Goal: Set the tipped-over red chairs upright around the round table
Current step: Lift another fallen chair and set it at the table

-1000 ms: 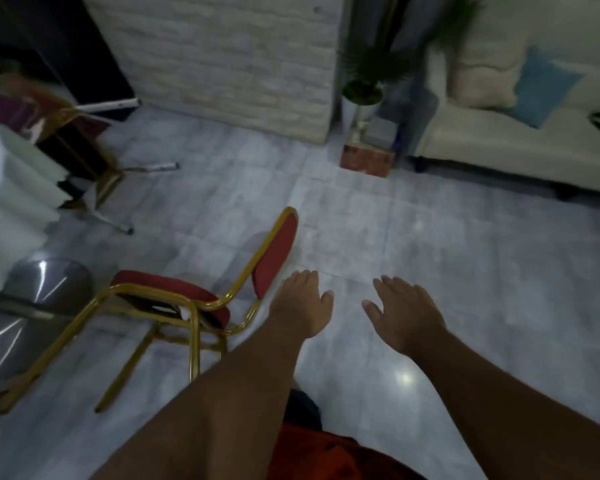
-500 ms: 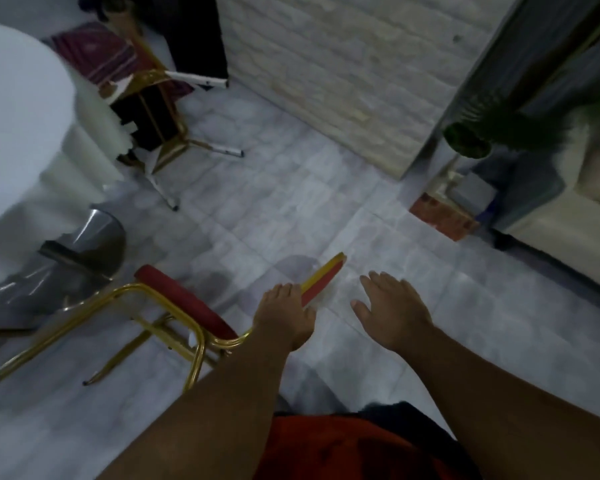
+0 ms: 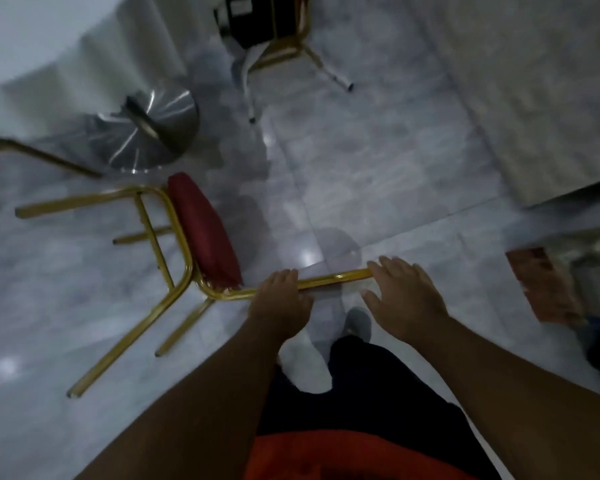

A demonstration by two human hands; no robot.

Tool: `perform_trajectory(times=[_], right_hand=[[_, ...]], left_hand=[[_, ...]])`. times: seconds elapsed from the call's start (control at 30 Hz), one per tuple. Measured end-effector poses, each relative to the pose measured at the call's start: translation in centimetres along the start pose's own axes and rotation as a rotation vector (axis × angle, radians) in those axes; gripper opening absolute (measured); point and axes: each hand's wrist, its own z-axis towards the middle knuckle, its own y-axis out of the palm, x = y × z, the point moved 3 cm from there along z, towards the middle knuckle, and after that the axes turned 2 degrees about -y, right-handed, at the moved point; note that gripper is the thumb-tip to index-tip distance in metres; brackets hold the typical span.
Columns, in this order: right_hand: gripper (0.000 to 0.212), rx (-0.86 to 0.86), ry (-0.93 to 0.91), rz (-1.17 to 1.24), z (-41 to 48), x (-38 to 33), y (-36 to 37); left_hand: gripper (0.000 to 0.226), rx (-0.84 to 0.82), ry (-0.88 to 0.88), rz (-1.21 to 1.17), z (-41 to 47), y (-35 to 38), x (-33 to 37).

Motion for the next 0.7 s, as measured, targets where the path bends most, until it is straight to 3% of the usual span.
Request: perform_trajectory(times=[0.4,0.7], right_hand=[[0.065,-0.078,-0.223,-0.056,11.9,7.2,11.5],[0.071,-0.187,-0.238,0.116,19.8,9.8,21.9]], left_hand=[[0.064,-0.111,-0.089,0.027,11.6,12.7,-0.7],[0.073,0.006,-0.022,0.136,19.1,22.1,-1.7]])
